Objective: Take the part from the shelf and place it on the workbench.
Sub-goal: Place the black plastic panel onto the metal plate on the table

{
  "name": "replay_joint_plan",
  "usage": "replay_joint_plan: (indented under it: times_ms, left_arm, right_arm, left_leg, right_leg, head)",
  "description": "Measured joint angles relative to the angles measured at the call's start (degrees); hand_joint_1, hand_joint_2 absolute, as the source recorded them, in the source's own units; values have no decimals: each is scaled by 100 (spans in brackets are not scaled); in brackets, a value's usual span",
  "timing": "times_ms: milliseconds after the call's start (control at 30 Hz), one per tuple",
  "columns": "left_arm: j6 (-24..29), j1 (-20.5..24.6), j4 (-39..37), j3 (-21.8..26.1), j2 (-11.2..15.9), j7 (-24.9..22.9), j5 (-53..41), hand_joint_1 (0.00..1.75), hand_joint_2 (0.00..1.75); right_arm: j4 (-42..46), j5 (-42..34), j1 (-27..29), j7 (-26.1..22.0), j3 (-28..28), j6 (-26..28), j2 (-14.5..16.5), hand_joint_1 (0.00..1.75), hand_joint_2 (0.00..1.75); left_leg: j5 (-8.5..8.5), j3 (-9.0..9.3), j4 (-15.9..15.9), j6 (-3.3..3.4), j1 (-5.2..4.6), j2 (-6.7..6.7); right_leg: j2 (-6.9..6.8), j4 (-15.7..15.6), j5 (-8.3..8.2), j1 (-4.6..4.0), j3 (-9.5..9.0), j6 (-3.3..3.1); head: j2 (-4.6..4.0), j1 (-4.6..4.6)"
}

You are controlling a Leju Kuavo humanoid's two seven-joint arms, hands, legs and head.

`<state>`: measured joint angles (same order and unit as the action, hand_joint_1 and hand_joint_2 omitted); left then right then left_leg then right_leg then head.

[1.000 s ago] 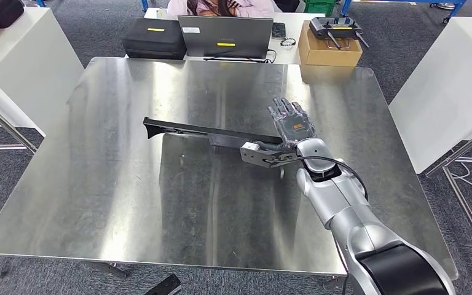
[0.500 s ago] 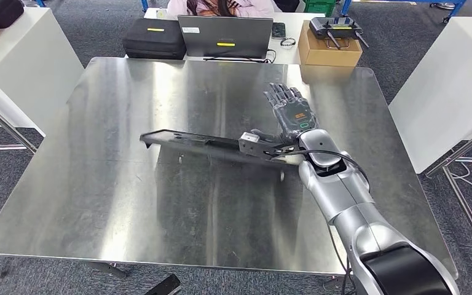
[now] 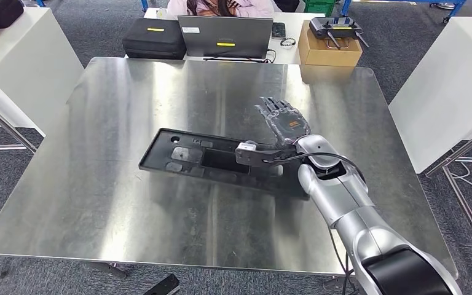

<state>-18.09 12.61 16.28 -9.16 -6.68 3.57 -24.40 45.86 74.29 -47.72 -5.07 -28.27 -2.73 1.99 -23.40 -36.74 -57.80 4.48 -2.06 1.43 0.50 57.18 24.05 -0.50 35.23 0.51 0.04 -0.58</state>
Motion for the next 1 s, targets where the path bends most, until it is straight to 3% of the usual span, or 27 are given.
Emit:
replay_joint_plan:
  times_ms: [200, 333, 500, 700, 1000]
  left_arm:
    - [5, 0, -4, -2, 3, -3, 13, 0, 175]
    - [171, -61, -10, -1, 6, 174, 92, 0, 0]
    - [646, -325, -55, 9, 13, 403, 261, 0, 0]
    - [733, -440, -95, 73, 20, 422, 365, 0, 0]
    - [734, -451, -100, 87, 19, 422, 399, 0, 0]
  right_arm:
    - [4, -45, 12, 0, -98, 4, -17, 0, 0]
    - [251, -160, 101, 63, -136, 100, -56, 0, 0]
    - [1615, -162, 685, 344, -162, 420, -349, 0, 0]
    - [3429, 23, 1608, 468, -136, 533, -821, 0, 0]
    - [4160, 35, 1913, 486, -95, 582, -1040, 0, 0]
  left_leg:
    - [0, 0, 0, 0, 0, 0]
    - [-1, 0, 0, -1, 0, 0]
    - [-9, 1, -1, -8, 0, 5]
    - [-28, 1, 0, -18, -3, 2]
    - [-28, 8, 0, -19, -3, -3]
  right_leg:
    - [0, 0, 0, 0, 0, 0]
    - [0, 0, 0, 0, -1, 0]
    - [0, -1, 11, 1, 3, -11]
    - [9, -2, 18, 3, 0, -19]
    - [15, -2, 18, 3, -1, -19]
  head:
    - [0, 0]
    - [0, 1]
    - [0, 0]
    - [0, -1]
    - [0, -1]
